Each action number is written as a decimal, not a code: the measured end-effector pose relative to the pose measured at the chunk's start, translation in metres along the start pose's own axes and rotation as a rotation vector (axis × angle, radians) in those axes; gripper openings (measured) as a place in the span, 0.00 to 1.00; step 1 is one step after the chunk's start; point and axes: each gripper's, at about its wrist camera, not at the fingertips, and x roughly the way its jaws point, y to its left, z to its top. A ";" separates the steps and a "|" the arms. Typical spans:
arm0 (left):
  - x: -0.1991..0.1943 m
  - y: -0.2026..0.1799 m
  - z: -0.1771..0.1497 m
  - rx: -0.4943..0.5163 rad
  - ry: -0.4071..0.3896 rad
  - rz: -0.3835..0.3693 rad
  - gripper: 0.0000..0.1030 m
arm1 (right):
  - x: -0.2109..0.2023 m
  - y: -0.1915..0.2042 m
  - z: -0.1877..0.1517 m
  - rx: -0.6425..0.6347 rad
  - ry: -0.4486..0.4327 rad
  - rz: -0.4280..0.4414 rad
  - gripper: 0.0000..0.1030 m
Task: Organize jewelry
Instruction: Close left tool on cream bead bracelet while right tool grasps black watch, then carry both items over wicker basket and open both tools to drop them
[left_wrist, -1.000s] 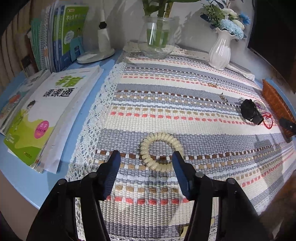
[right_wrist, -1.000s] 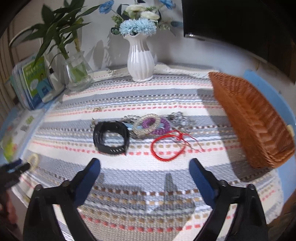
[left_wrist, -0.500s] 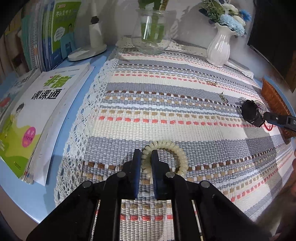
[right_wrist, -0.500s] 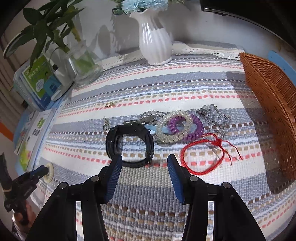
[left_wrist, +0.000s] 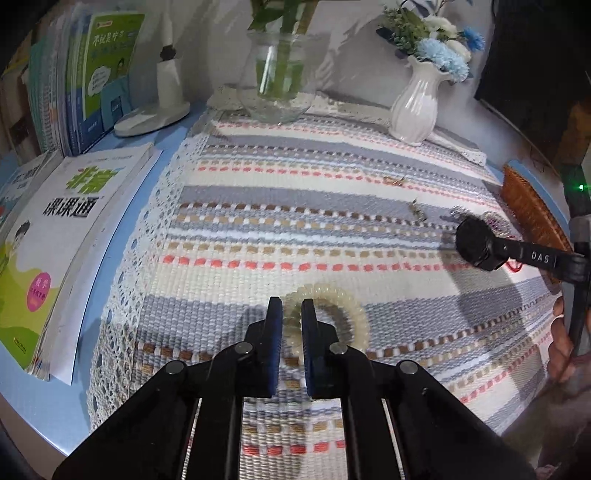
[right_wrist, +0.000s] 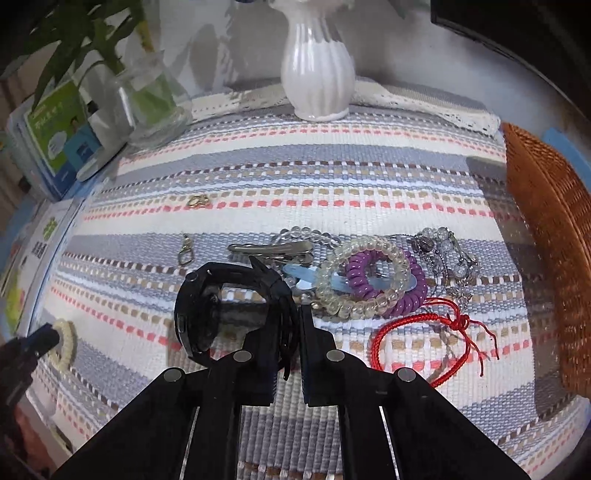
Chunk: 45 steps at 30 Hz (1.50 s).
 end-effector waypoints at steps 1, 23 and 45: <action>-0.004 -0.005 0.003 0.011 -0.010 -0.005 0.08 | -0.004 0.001 -0.001 -0.003 -0.006 0.009 0.09; -0.002 -0.299 0.131 0.430 -0.138 -0.274 0.08 | -0.177 -0.172 0.001 0.174 -0.348 -0.146 0.10; 0.133 -0.509 0.126 0.588 0.065 -0.345 0.11 | -0.104 -0.312 -0.014 0.297 -0.052 -0.315 0.17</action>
